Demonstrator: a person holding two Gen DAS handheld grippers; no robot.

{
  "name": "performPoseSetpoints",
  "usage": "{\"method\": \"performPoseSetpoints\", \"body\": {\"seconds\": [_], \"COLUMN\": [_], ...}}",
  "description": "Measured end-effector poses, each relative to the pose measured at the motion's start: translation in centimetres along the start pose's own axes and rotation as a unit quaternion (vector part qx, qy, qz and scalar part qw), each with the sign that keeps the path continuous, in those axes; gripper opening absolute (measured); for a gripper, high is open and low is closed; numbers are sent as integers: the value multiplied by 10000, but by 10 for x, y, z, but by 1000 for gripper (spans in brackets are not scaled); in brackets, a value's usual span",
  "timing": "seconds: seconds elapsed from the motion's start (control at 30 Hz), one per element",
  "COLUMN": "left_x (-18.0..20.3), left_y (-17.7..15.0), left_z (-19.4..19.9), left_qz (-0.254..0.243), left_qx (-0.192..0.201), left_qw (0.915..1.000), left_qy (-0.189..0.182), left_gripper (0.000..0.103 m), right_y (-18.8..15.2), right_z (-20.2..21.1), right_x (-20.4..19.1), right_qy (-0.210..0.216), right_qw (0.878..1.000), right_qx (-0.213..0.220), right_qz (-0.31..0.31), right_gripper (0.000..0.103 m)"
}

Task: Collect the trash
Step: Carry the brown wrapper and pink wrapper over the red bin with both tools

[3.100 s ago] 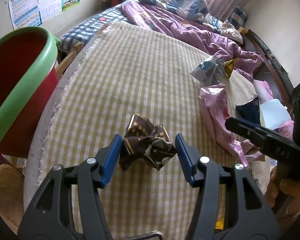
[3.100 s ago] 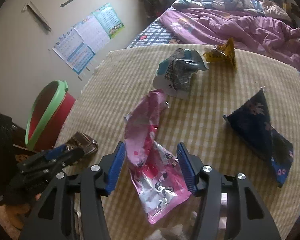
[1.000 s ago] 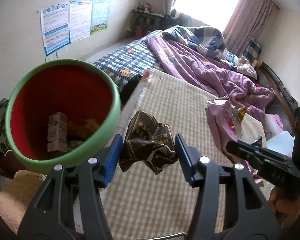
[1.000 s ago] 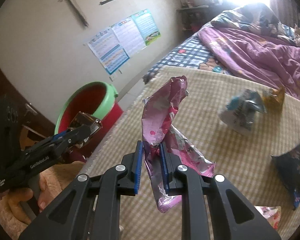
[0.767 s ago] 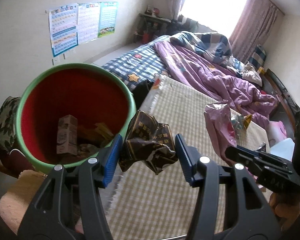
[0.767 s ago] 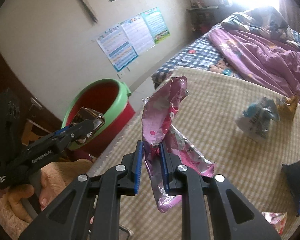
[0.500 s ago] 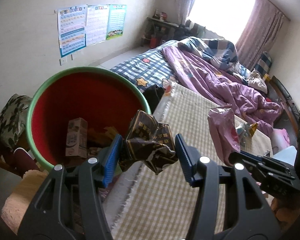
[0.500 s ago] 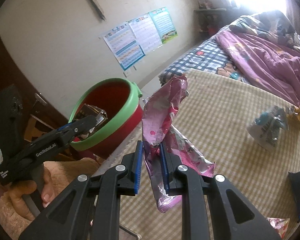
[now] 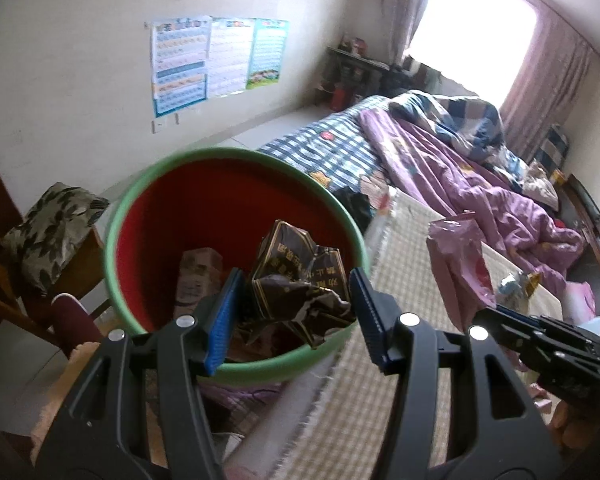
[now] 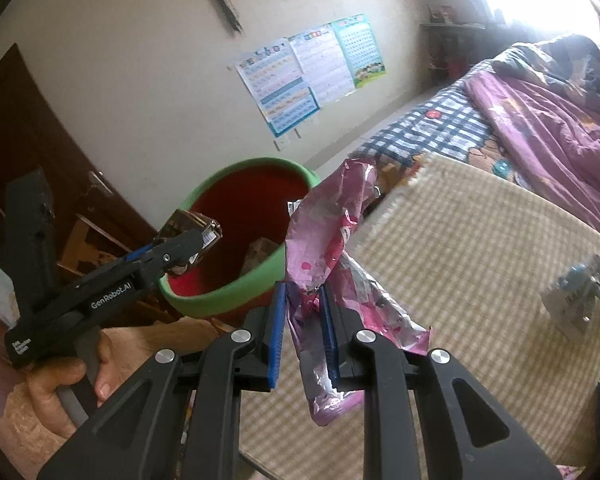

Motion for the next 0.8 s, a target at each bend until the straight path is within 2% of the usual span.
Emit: {"method": "performPoseSetpoints", "body": {"seconds": [0.5,0.8], "left_x": [-24,-34], "left_y": [5,6], "left_z": [-9,-17], "left_qz": [187,303], "left_qx": [16,-24], "left_qw": [9994,9988], "left_qy": [274,393], "left_gripper": [52,52], "right_y": [36,41], "right_z": [-36,-56], "right_x": [-39,-46], "right_qy": [227,266], "right_qw": [9980,9967], "right_qx": [-51,-177], "right_qz": [584,748], "right_gripper": [18,18]}}
Point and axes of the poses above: each gripper's, at about its wrist camera, not at the fingertips, and z roughly against the way its jaws point, x to its right, y to its top, the point moved 6 cm from there along -z, roughly the way its jaws point, and after that the axes turned 11 degrees about z, right-handed, at the moved point
